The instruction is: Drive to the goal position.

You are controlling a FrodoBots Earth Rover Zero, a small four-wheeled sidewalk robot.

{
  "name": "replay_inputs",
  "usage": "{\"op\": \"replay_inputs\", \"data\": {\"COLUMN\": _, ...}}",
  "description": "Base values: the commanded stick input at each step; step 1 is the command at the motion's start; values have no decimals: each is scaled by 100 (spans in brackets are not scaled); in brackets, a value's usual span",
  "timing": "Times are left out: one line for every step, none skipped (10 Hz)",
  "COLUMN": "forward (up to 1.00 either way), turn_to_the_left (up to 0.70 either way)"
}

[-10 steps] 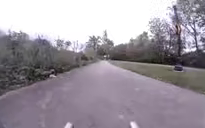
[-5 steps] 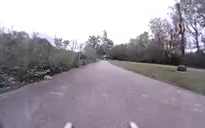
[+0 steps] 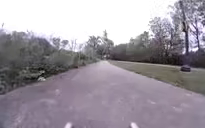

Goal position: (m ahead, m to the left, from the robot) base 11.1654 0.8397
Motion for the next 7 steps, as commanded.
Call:
{"op": "replay_inputs", "data": {"forward": 70, "turn_to_the_left": 0}}
{"op": "replay_inputs", "data": {"forward": 70, "turn_to_the_left": 0}}
{"op": "replay_inputs", "data": {"forward": 70, "turn_to_the_left": 0}}
{"op": "replay_inputs", "data": {"forward": 70, "turn_to_the_left": 0}}
{"op": "replay_inputs", "data": {"forward": 70, "turn_to_the_left": 0}}
{"op": "replay_inputs", "data": {"forward": 70, "turn_to_the_left": 0}}
{"op": "replay_inputs", "data": {"forward": 70, "turn_to_the_left": 0}}
